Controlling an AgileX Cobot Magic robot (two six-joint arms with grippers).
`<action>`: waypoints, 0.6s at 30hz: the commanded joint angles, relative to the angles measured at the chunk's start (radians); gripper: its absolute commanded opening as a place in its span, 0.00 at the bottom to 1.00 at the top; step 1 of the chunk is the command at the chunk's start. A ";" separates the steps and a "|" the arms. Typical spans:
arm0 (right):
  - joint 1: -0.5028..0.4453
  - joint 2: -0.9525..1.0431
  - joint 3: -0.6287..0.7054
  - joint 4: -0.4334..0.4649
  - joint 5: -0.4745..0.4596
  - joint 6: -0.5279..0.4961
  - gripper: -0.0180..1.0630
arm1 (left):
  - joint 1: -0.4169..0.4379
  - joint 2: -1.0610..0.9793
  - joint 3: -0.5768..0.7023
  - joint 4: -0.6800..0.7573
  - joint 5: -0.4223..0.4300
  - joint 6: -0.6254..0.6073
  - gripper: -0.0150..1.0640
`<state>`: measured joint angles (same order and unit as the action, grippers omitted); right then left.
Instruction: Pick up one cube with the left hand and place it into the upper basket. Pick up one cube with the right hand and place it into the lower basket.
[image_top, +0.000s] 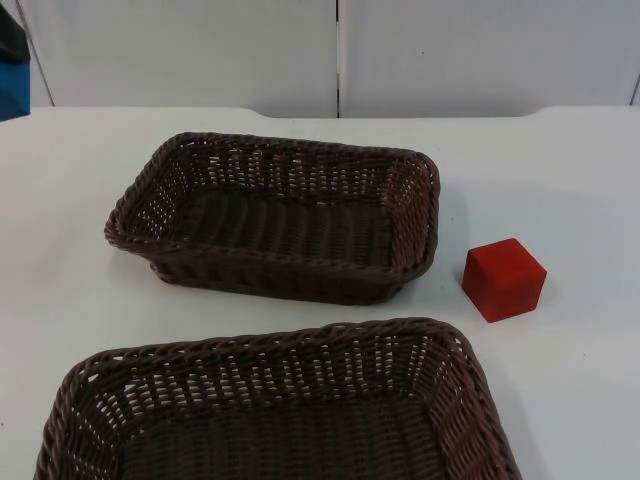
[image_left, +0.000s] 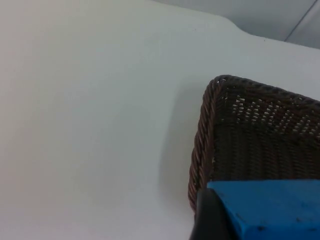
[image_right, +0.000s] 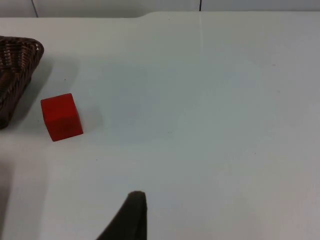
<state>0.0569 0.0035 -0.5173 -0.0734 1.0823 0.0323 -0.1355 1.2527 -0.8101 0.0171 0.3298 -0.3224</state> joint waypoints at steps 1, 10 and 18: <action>-0.001 -0.004 0.002 -0.003 -0.003 -0.002 0.99 | -0.007 -0.004 -0.002 -0.028 -0.003 0.044 0.01; -0.001 -0.004 0.002 -0.003 -0.003 -0.002 0.99 | -0.007 0.026 -0.004 -0.127 -0.012 0.165 0.01; -0.001 -0.004 0.002 -0.003 -0.003 -0.002 0.99 | -0.007 0.159 -0.066 -0.372 0.015 0.405 0.01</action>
<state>0.0569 0.0035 -0.5173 -0.0734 1.0823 0.0323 -0.1355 1.3771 -0.8394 -0.2634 0.3379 0.0000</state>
